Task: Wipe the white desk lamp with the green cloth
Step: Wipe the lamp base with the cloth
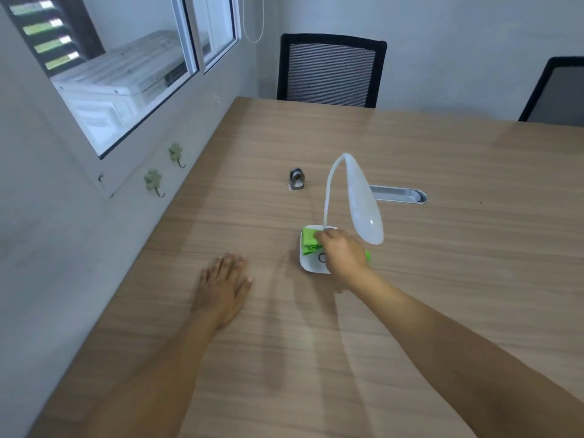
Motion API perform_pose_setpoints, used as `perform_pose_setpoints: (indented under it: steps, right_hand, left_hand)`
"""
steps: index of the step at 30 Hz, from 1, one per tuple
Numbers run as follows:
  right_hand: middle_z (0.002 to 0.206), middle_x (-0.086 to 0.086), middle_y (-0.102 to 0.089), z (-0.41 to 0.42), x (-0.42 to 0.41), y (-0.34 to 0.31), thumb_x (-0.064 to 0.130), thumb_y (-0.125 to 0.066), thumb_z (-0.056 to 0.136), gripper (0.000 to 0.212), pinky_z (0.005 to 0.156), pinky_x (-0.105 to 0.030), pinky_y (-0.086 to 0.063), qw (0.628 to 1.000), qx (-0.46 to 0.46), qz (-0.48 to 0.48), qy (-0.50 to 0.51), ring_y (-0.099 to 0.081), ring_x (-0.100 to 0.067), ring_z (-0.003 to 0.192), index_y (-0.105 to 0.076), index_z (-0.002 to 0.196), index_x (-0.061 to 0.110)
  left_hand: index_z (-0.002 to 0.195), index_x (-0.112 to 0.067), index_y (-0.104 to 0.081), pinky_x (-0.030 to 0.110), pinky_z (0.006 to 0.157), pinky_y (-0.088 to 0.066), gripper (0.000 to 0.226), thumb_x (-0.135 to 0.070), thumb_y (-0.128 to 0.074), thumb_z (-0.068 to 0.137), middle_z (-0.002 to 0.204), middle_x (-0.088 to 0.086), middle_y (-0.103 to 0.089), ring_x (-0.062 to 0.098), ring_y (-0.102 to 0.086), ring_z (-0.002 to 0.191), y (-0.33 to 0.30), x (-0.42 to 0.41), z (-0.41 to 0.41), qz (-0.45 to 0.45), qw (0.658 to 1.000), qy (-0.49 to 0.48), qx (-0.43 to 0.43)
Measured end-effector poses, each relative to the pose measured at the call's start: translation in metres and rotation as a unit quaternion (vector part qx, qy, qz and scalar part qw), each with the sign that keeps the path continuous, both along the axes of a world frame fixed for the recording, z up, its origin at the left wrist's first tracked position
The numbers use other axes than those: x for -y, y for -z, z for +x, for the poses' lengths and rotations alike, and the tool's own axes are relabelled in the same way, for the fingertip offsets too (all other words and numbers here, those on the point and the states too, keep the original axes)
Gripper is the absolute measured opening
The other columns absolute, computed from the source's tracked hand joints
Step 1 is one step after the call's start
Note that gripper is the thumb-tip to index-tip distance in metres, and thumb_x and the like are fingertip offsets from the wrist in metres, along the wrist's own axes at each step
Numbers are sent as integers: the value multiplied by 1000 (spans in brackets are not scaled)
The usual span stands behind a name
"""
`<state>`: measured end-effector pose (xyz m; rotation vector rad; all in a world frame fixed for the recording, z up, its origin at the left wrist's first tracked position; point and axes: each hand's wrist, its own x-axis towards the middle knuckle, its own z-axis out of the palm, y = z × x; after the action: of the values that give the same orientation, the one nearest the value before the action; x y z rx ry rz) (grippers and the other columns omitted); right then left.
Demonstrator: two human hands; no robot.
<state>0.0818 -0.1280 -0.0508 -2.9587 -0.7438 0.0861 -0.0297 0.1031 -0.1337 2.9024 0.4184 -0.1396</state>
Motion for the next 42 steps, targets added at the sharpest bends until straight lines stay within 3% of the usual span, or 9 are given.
perform_pose_setpoints:
  steps: [3, 10, 13, 17, 22, 26, 29, 35, 42]
  right_hand:
    - [126, -11, -56, -2, -6, -4, 3, -50, 86, 40, 90, -40, -46, 999, 1, -46, -3, -49, -32, 117, -51, 125, 9]
    - [58, 3, -69, -51, -1, 15, 13, -86, 29, 41, 44, -22, -50, 984, 73, -88, -138, -67, -22, 57, -73, 67, 20]
    - [67, 1, -71, -59, -5, 5, 11, -85, 39, 38, 50, -24, -51, 983, 90, -70, -145, -65, -23, 62, -72, 75, 17]
    - [125, -13, -58, -17, -20, -14, 0, -48, 87, 36, 92, -40, -43, 996, 58, -46, -43, -46, -32, 119, -52, 123, 4]
    - [125, -14, -58, 1, -23, -9, 0, -45, 88, 35, 96, -39, -41, 998, 27, -52, 2, -43, -31, 122, -53, 121, 5]
    - [111, -15, -67, -21, -18, 7, 5, -58, 82, 28, 84, -40, -48, 998, 40, -34, -25, -55, -34, 107, -62, 111, 5]
    - [74, -5, -74, -47, -13, 20, 6, -84, 43, 38, 54, -29, -56, 996, 61, -40, -48, -68, -29, 69, -73, 80, 11]
    - [59, 1, -69, -76, -15, 4, 3, -75, 35, 33, 41, -21, -47, 993, 87, -29, -75, -64, -23, 55, -71, 66, 14]
    - [129, -14, -58, -53, -70, -18, -2, -44, 88, 42, 97, -42, -42, 996, 27, 25, -77, -46, -33, 119, -50, 128, 4]
  left_hand:
    - [150, -34, -17, 43, 121, -9, 81, -62, 1, 76, 163, -5, -11, 18, -8, 150, -3, 6, 0, 0, 1000, -14, 17]
    - [148, -32, -27, 45, 119, -12, 73, -59, -11, 82, 160, -2, -24, 19, -17, 149, 2, 5, -3, 3, 998, -22, 53]
    - [147, -32, -30, 45, 119, -14, 73, -59, -11, 82, 159, -1, -27, 20, -20, 148, 3, 5, -3, 9, 998, -22, 56]
    - [147, -33, -29, 45, 119, -14, 72, -59, -12, 83, 159, -2, -26, 19, -20, 148, 4, 5, -3, 13, 998, -23, 56]
    - [147, -32, -30, 45, 119, -14, 74, -60, -11, 81, 159, -2, -26, 21, -20, 148, 4, 5, -2, 14, 998, -20, 60]
    - [147, -32, -30, 46, 119, -12, 74, -61, -11, 81, 159, -2, -26, 21, -20, 148, 3, 4, -3, 8, 998, -25, 60]
    - [146, -32, -31, 46, 119, -13, 75, -61, -11, 80, 159, -2, -27, 21, -21, 148, 3, 5, -2, 6, 998, -26, 63]
    - [148, -32, -28, 44, 119, -12, 82, -63, -4, 76, 160, -3, -23, 20, -17, 148, 0, 4, -2, 9, 998, -21, 51]
    - [144, -25, -36, 47, 119, -15, 75, -52, -5, 82, 157, 1, -31, 23, -21, 147, -4, -19, -35, 19, 996, -68, 60]
